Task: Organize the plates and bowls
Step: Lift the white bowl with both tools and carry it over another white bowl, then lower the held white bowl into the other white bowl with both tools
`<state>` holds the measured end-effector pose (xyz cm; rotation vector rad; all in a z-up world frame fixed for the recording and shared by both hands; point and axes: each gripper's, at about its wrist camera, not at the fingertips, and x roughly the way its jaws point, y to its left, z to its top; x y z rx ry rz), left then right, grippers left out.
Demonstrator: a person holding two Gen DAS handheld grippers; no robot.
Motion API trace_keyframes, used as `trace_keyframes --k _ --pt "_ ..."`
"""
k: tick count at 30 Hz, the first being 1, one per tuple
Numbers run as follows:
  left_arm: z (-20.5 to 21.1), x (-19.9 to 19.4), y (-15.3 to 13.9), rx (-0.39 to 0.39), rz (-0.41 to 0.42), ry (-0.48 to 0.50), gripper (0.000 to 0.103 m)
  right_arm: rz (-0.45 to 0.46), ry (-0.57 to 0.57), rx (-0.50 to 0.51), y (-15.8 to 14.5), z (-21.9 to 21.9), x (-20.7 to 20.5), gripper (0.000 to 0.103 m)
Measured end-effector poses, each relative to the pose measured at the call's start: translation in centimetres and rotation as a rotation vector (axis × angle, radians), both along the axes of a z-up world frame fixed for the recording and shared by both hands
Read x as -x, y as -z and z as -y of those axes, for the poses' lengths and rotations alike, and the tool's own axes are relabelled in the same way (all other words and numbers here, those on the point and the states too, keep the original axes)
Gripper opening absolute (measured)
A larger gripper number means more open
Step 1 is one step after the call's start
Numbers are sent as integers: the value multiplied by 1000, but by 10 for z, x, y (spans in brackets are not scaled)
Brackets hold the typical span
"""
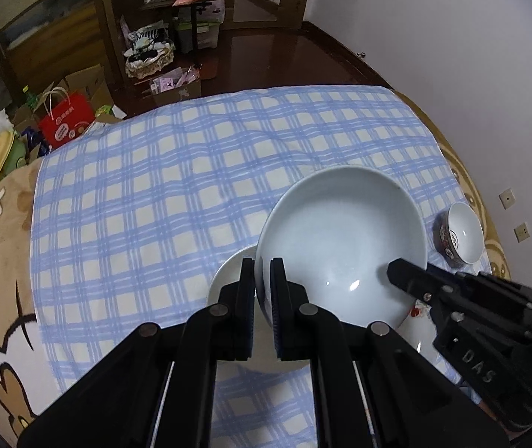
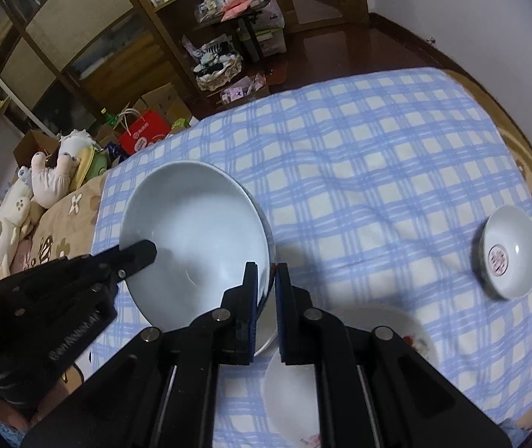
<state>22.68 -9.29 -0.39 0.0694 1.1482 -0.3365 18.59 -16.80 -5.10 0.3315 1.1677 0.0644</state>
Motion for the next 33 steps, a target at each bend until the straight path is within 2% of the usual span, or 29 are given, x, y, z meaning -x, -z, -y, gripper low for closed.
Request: trace_keyframes --k 6,12,20,33 --pt "-14 11 19 -22 -22 -2 8 -12 -30 8 10 -16 10 10" --pt "-25 19 37 0 -60 -24 8 -29 -47 25 22 -25 13 10" --pt "-28 17 43 -4 -64 -31 8 -43 -60 34 33 -29 13 10" --pt "-33 11 72 9 -128 -43 8 -82 -79 50 56 -34 8 10"
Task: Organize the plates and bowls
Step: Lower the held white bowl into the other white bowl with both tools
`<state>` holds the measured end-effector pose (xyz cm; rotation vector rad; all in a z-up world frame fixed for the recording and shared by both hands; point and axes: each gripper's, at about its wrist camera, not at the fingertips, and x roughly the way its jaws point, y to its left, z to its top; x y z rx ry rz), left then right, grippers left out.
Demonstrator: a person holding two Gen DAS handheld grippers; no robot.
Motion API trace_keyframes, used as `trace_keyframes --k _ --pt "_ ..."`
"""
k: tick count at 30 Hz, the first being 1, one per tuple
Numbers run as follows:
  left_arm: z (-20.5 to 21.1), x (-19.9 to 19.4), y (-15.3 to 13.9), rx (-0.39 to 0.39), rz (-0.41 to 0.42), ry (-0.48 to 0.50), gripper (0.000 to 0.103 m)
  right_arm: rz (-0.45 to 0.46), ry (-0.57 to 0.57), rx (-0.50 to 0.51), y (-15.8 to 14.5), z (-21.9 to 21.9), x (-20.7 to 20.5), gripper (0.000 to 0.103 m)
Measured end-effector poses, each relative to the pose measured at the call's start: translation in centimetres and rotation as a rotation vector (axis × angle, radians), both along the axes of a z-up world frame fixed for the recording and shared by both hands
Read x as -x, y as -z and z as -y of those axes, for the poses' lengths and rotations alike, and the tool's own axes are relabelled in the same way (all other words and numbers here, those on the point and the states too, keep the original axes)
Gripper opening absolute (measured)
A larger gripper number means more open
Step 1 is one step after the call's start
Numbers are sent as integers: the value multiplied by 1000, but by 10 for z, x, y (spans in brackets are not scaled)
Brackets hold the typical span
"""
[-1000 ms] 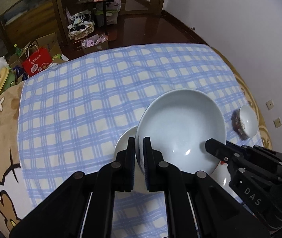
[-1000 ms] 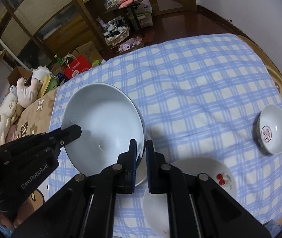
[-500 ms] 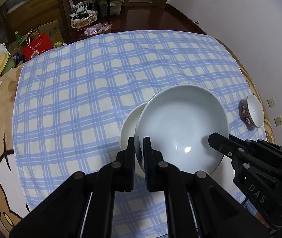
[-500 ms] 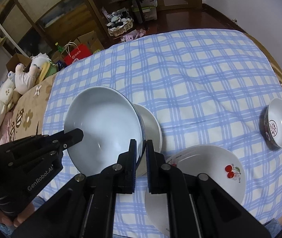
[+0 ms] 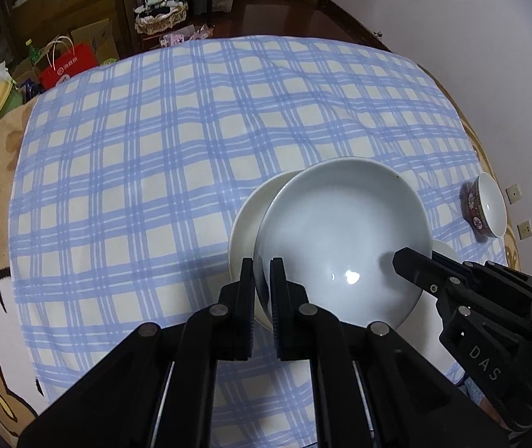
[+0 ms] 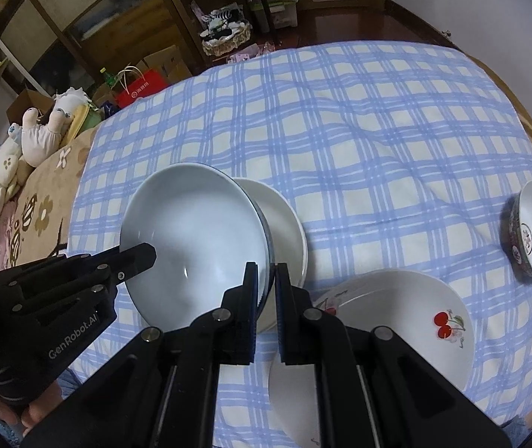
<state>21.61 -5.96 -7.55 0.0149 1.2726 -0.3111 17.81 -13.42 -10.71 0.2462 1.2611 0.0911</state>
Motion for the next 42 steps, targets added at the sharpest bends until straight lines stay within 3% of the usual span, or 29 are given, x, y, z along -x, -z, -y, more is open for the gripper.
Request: trace_keyframes --k 10,21,42 --pt "4 -4 23 -13 -41 14 8 -50 -22 23 24 -2 -6 9" --pt "4 -9 42 0 -60 6 8 -31 -66 79 34 -8 -8 9" --pt "5 -9 48 -12 -42 10 10 -13 -30 59 40 -4 -8 8"
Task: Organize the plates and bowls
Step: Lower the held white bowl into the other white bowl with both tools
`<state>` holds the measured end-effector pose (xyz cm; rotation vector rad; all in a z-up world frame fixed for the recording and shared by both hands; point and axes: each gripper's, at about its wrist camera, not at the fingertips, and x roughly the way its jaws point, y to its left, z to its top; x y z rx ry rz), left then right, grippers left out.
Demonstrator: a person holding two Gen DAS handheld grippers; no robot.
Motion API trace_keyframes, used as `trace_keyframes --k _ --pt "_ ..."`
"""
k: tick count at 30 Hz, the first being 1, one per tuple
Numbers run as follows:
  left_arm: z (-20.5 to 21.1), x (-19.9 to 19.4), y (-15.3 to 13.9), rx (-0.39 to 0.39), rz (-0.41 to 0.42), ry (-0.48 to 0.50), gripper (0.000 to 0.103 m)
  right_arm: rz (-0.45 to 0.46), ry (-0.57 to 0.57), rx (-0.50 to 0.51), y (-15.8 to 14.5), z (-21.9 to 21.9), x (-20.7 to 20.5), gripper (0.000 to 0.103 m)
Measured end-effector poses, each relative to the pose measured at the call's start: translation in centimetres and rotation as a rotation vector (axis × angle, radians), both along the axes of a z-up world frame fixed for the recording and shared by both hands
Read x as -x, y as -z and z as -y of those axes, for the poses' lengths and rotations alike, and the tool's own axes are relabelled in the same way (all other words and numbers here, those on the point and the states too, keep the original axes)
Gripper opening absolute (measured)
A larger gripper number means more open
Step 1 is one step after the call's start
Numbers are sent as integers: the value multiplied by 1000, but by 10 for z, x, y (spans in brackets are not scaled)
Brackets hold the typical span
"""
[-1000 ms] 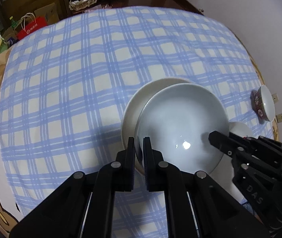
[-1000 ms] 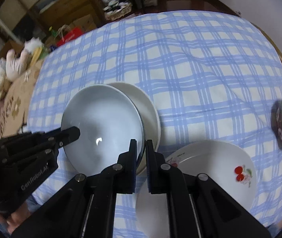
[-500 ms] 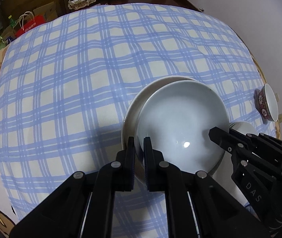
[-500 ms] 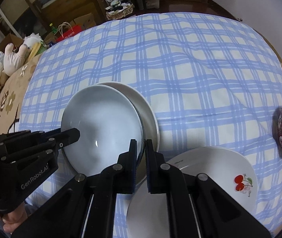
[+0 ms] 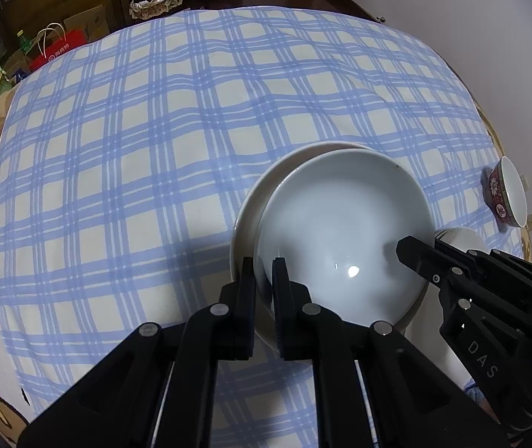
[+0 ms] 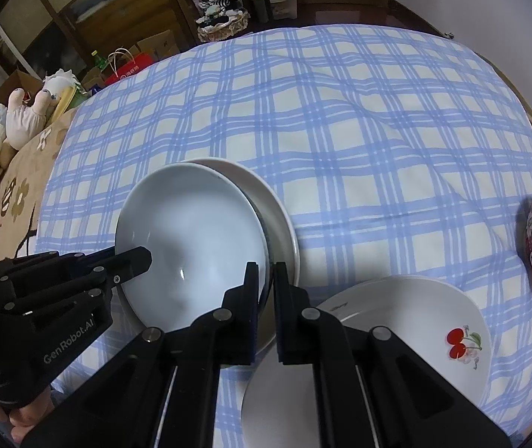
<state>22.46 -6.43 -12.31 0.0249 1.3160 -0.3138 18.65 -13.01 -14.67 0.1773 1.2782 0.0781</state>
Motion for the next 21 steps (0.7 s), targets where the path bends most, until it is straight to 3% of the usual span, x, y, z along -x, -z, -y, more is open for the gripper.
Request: trace_keyframes --k 21 --pt "6 0 -4 -7 -40 37 15 10 20 -19 -2 3 3 8"
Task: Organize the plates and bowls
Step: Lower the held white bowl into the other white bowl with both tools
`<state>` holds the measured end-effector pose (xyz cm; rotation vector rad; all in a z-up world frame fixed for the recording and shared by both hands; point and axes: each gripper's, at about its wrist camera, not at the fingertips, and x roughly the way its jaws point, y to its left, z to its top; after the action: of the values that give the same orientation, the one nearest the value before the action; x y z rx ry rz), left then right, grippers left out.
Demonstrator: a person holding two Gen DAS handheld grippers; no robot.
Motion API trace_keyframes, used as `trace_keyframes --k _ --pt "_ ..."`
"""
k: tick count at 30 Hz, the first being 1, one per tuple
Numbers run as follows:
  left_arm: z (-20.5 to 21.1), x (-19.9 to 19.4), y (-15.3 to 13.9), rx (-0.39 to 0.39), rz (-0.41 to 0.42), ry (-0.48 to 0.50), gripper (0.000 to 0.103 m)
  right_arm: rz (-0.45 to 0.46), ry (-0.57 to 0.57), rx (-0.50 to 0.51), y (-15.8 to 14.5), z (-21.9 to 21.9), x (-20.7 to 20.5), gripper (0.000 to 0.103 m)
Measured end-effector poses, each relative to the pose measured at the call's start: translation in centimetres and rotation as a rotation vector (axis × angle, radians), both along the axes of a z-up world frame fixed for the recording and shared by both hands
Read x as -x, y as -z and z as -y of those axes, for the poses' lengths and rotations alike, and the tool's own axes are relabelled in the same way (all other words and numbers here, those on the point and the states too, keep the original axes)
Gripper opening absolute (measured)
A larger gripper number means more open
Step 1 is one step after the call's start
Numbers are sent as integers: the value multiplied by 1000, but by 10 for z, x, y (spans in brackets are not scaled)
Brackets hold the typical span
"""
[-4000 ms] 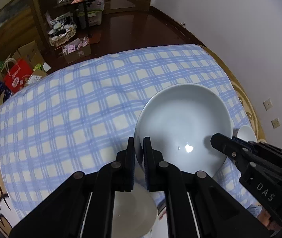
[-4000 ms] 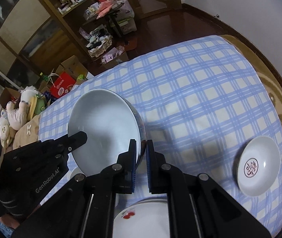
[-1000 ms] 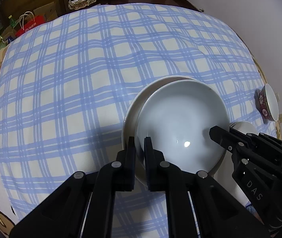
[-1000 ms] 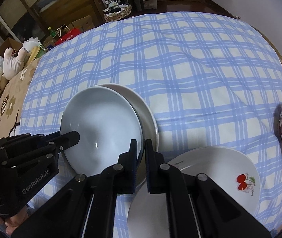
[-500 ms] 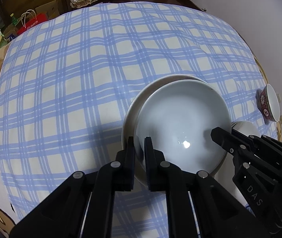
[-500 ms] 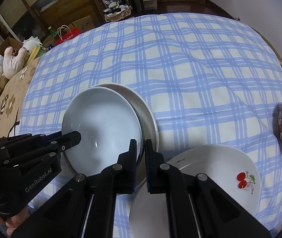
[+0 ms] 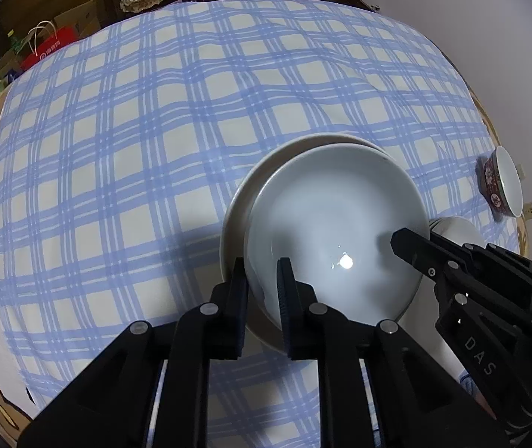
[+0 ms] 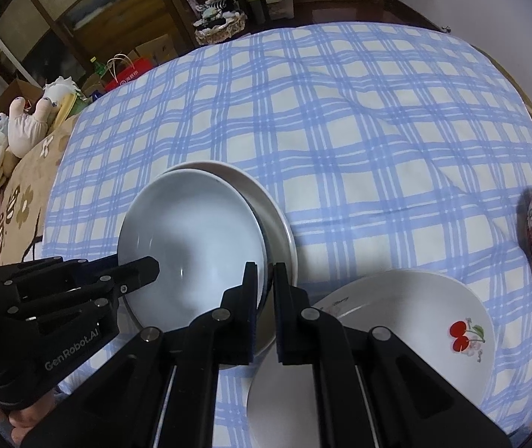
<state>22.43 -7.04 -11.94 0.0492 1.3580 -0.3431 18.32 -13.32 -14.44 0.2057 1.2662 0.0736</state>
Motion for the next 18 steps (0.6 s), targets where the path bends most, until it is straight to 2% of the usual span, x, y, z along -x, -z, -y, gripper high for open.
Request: trace_keyframes --k 18 --pt "-2 5 -8 4 -11 -2 16 -9 -1 -33 -10 5 6 11"
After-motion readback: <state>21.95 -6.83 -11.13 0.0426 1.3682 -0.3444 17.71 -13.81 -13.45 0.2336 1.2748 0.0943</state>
